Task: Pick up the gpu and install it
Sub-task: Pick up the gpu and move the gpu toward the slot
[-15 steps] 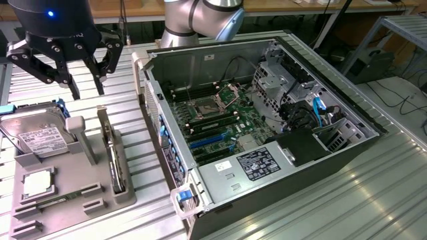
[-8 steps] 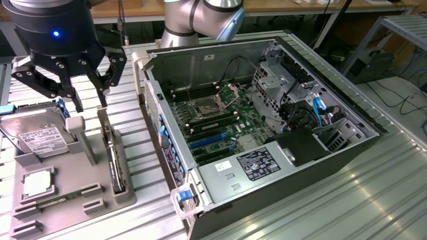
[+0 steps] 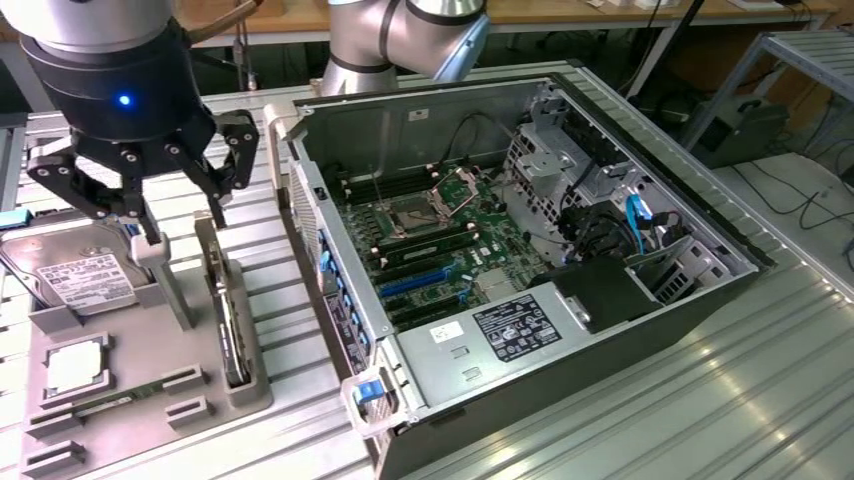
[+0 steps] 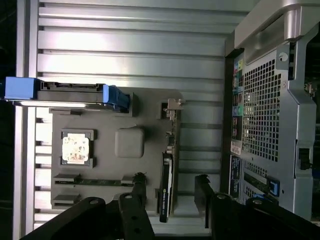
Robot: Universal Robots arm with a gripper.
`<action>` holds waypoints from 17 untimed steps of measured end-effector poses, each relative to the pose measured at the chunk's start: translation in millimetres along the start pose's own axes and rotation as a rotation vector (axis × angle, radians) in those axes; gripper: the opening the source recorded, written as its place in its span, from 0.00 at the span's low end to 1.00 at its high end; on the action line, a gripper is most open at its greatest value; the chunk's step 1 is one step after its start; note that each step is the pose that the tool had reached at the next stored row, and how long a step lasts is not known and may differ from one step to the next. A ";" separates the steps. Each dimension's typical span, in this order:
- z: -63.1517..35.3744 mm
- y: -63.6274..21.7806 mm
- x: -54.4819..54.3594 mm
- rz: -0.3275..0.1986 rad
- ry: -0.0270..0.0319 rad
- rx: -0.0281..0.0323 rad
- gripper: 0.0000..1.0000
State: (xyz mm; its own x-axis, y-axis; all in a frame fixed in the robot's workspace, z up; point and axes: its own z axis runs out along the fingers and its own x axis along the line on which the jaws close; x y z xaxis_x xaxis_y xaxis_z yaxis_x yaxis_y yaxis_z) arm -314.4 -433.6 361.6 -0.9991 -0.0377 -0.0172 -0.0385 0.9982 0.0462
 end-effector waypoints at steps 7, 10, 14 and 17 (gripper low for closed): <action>12.6 -3.1 0.4 -0.002 0.0020 -0.0001 0.62; 17.2 -3.4 0.3 -0.002 0.0023 0.0036 0.62; 23.4 -3.8 0.5 -0.002 0.0025 0.0097 0.62; 28.3 -3.9 0.6 -0.001 0.0024 0.0096 0.62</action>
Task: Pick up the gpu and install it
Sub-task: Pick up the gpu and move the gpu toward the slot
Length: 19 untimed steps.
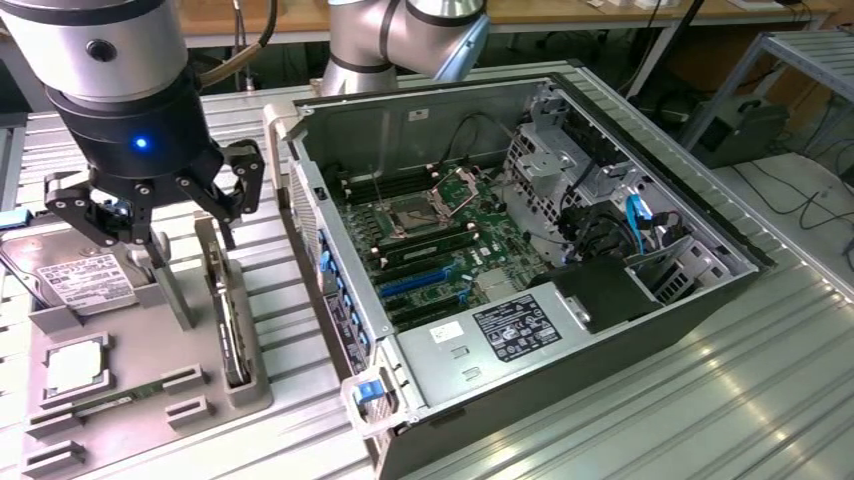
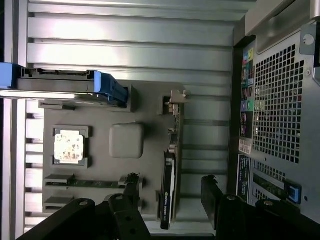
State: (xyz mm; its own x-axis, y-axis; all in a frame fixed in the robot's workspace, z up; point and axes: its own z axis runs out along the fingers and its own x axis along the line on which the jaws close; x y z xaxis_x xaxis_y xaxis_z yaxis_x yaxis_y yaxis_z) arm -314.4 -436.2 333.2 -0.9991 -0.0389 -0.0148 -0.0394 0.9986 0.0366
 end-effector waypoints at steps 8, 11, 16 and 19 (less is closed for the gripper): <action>11.7 -0.9 0.2 0.000 0.0000 -0.0003 0.62; 12.4 -4.0 0.4 0.000 0.0001 -0.0006 0.62; 16.1 -8.4 0.6 0.000 0.0001 -0.0005 0.62; 22.1 -10.7 0.8 0.000 -0.0001 -0.0008 0.62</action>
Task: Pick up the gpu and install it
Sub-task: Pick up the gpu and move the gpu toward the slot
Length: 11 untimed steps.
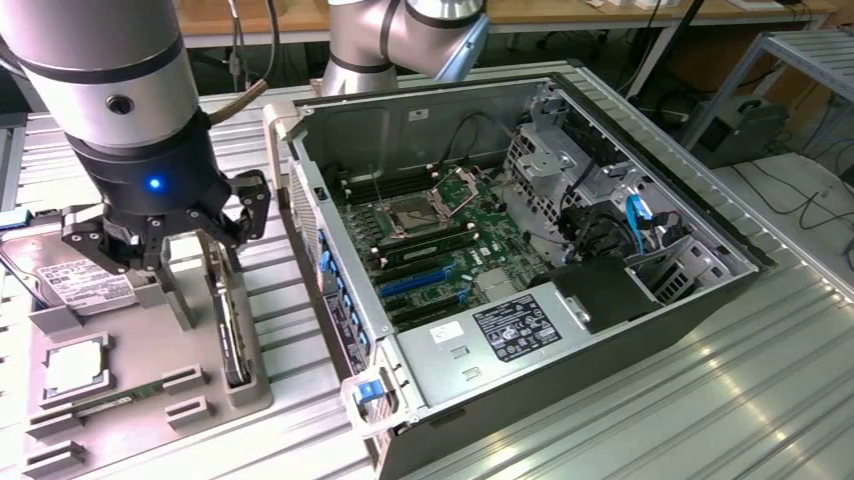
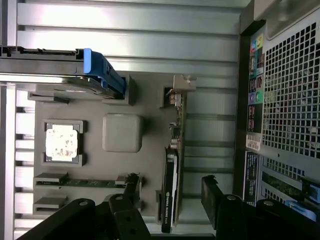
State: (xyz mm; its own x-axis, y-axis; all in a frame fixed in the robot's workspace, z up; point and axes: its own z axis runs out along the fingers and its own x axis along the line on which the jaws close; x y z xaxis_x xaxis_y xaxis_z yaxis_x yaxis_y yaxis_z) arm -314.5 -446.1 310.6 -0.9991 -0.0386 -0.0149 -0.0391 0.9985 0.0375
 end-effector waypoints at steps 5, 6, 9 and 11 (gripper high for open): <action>13.8 -0.5 0.0 0.000 0.0000 0.0000 0.62; 15.3 -0.2 -0.1 0.000 0.0000 0.0000 0.62; 19.7 0.5 -0.3 0.000 0.0001 0.0001 0.62; 22.4 0.6 -0.5 0.000 0.0001 0.0001 0.62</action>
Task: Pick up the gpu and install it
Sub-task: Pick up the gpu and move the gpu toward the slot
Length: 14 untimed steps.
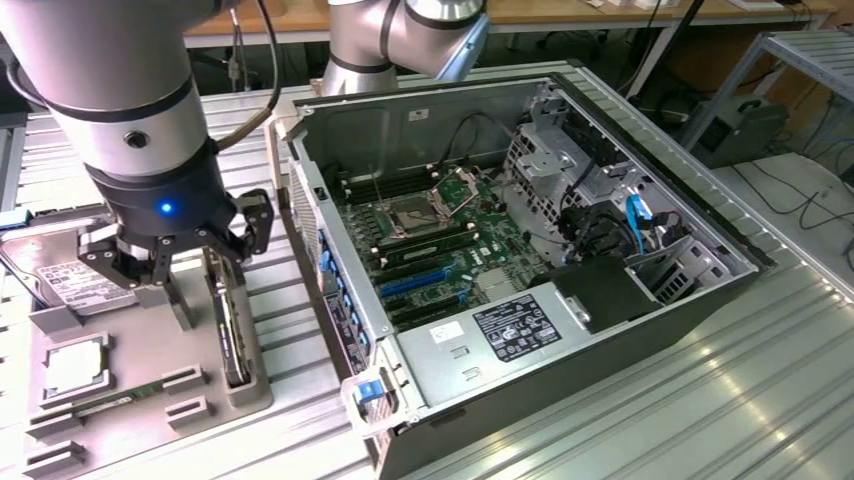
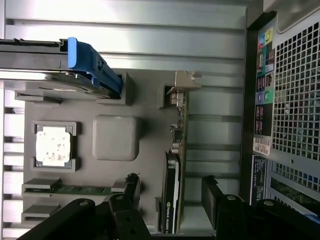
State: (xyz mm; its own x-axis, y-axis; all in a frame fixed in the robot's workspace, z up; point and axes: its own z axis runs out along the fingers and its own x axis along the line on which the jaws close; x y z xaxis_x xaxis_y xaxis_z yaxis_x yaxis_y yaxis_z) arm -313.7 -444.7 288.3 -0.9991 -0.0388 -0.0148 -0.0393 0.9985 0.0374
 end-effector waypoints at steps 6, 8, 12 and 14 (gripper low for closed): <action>12.0 -0.4 0.1 0.000 0.0000 -0.0001 0.62; 15.6 -0.6 0.0 0.000 -0.0001 -0.0001 0.62; 21.3 -2.1 0.2 0.000 0.0003 0.0002 0.62; 23.4 -4.5 0.3 0.000 0.0000 0.0000 0.62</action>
State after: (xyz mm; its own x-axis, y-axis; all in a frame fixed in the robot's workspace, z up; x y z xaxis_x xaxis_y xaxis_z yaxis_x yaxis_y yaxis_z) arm -313.5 -448.3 264.7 -0.9991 -0.0387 -0.0148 -0.0392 0.9985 0.0374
